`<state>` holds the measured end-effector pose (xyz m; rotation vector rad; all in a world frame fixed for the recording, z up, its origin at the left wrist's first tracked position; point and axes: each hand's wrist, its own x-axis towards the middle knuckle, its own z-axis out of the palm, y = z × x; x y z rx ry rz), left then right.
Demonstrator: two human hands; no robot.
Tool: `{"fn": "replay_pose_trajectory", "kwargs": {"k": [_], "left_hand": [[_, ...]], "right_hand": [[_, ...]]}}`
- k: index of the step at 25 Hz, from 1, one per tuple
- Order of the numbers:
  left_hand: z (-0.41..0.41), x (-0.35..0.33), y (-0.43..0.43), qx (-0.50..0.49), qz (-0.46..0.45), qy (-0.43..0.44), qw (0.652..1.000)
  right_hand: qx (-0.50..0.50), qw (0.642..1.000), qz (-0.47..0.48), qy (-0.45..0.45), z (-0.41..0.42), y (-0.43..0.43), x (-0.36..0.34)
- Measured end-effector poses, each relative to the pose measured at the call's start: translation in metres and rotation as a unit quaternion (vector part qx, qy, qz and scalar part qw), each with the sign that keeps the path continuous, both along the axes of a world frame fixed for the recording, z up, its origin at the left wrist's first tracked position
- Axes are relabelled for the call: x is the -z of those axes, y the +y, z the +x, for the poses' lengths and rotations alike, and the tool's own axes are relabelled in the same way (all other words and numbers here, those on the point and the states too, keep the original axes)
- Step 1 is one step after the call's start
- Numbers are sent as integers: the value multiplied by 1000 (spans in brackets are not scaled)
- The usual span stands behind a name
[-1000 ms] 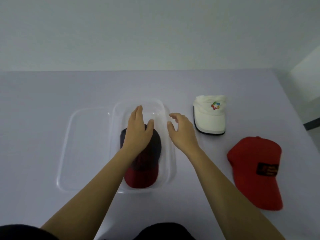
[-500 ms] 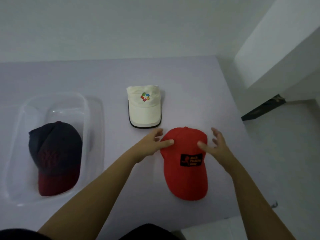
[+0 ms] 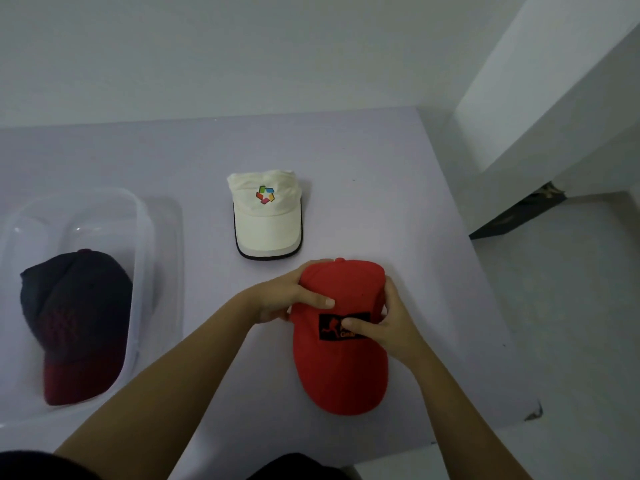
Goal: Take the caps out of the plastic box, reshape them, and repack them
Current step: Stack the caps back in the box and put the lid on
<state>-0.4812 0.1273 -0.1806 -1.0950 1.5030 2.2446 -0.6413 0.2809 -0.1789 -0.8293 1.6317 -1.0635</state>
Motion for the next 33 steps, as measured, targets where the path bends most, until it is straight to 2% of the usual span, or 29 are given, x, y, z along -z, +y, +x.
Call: {"fn": "replay_pose_trajectory", "kwargs": {"k": [3, 7, 13, 16, 19, 21, 24, 27, 30, 33], "left_hand": [[20, -20, -6, 5, 12, 45, 999], [73, -64, -27, -44, -16, 103, 994], [190, -128, -84, -103, -123, 147, 976], [256, -161, -120, -131, -196, 147, 961], [308, -186, -152, -184, -267, 153, 933], [334, -195, -169, -217, -303, 162, 914], [359, -196, -187, -246, -341, 159, 893], [366, -190, -196, -247, -358, 156, 887], [365, -180, -204, -241, -368, 155, 885], [363, -167, -214, -257, -368, 146, 882]], "right_hand": [[-5, 1000, -18, 13, 17, -7, -17], [-19, 997, -53, 45, 63, -35, -51], [-64, 986, -134, 71, 167, -109, -99], [-45, 986, -142, 74, 218, -137, -99], [-21, 995, -79, 52, 262, -146, -70], [-67, 995, -19, 75, 295, -149, -49], [-139, 980, 20, 144, 326, -167, -34], [-200, 957, 68, 199, 331, -198, -32], [-243, 939, 131, 204, 326, -219, -25], [-263, 935, 140, 191, 324, -226, -24]]}}
